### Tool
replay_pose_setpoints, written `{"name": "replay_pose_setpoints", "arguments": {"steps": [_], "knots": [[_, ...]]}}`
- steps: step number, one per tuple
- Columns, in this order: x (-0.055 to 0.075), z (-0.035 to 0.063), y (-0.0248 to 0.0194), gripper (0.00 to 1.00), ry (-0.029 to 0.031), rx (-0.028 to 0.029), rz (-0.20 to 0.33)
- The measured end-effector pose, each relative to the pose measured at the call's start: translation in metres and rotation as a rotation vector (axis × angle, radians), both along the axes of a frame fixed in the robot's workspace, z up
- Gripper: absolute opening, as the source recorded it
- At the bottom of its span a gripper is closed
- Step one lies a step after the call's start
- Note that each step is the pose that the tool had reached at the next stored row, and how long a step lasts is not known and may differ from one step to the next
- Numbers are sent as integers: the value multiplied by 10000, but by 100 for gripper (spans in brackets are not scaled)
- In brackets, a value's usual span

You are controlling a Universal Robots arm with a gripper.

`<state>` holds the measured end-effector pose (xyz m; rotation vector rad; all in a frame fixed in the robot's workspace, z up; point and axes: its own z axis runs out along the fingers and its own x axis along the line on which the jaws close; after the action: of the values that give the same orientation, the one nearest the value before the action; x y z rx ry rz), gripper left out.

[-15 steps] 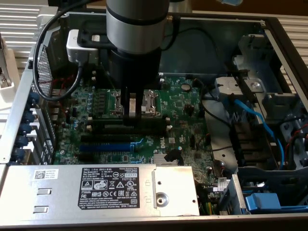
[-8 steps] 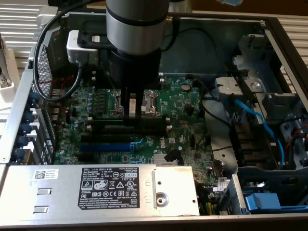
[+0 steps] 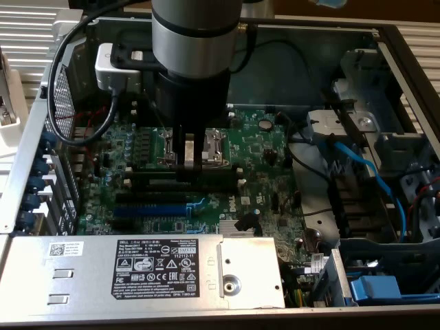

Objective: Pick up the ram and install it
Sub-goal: 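Insert the ram into the slot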

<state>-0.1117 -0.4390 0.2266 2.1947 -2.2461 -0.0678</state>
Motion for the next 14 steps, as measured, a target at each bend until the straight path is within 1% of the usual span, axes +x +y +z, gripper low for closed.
{"name": "replay_pose_setpoints", "arguments": {"steps": [1, 14], "knots": [[0, 0, 0, 21, 0, 0, 0], [0, 3, 0, 21, -1, 0, 0]]}}
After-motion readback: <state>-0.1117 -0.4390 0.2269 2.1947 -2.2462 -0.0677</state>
